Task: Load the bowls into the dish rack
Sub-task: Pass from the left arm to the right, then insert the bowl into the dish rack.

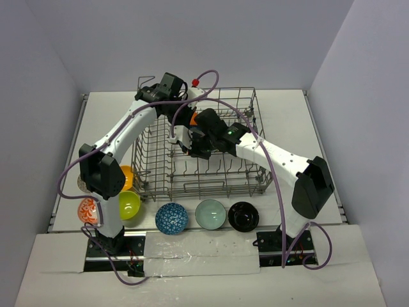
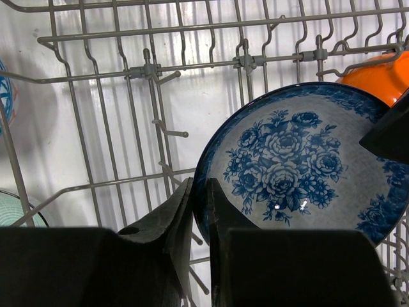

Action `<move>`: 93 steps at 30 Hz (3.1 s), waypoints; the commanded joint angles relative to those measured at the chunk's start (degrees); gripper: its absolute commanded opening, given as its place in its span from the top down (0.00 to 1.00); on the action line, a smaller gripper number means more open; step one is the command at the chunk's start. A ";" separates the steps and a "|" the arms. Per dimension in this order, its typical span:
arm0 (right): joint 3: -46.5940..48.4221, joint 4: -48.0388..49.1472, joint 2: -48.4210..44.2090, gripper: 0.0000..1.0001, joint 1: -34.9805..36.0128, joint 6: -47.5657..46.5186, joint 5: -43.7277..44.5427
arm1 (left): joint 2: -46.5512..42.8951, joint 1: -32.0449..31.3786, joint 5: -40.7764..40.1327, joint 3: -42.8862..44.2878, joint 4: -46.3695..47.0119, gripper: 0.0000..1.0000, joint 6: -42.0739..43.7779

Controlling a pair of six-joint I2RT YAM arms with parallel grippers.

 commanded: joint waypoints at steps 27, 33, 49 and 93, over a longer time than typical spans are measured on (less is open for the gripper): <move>3.17 3.59 0.73 1.00 0.20 1.85 2.28 | 0.69 -3.13 3.07 4.38 3.32 0.84 -5.54; 2.91 3.67 0.47 1.00 0.29 1.76 2.81 | 0.68 -3.31 4.13 4.64 3.14 0.73 -5.89; 2.29 3.76 0.73 1.00 0.29 1.50 2.90 | 0.77 -3.57 0.53 6.75 3.14 0.58 -6.59; 21.88 3.84 6.61 1.00 -10.77 23.80 -8.96 | -46.77 24.02 -17.41 -31.91 22.83 0.50 -17.40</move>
